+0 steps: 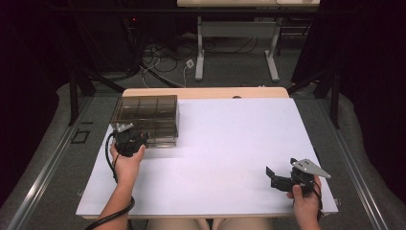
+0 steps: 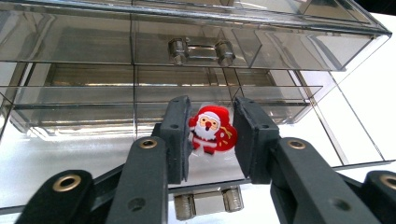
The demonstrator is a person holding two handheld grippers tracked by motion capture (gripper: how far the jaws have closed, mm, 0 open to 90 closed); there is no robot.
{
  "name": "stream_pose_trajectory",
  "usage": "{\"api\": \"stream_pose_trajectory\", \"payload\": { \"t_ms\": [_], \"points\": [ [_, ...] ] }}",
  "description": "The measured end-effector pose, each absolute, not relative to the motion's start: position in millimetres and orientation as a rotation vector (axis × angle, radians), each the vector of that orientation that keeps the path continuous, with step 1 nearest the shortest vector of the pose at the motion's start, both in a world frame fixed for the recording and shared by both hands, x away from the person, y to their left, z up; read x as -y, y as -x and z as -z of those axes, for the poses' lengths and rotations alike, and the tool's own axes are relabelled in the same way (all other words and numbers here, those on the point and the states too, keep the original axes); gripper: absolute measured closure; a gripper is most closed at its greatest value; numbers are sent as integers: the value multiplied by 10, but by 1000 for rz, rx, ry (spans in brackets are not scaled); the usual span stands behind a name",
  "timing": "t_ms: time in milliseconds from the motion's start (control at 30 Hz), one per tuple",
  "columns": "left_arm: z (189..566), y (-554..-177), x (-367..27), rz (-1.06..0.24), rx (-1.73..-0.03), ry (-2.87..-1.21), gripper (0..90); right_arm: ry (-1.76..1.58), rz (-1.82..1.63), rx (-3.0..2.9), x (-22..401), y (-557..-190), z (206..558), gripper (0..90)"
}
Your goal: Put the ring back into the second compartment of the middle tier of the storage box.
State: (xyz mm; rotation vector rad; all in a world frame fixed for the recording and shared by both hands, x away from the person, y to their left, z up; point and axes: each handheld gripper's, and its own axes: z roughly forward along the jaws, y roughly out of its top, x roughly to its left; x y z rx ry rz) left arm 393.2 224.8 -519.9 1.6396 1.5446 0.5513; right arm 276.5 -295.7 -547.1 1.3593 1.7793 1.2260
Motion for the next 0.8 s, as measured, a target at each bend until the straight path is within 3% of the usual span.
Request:
{"api": "stream_pose_trajectory", "payload": {
  "t_ms": [800],
  "points": [
    [5055,-3895,-2313,-542,-1548,-1567,398,-1349,-1228,-1782,2953,-2768,5473,0]
  ]
}}
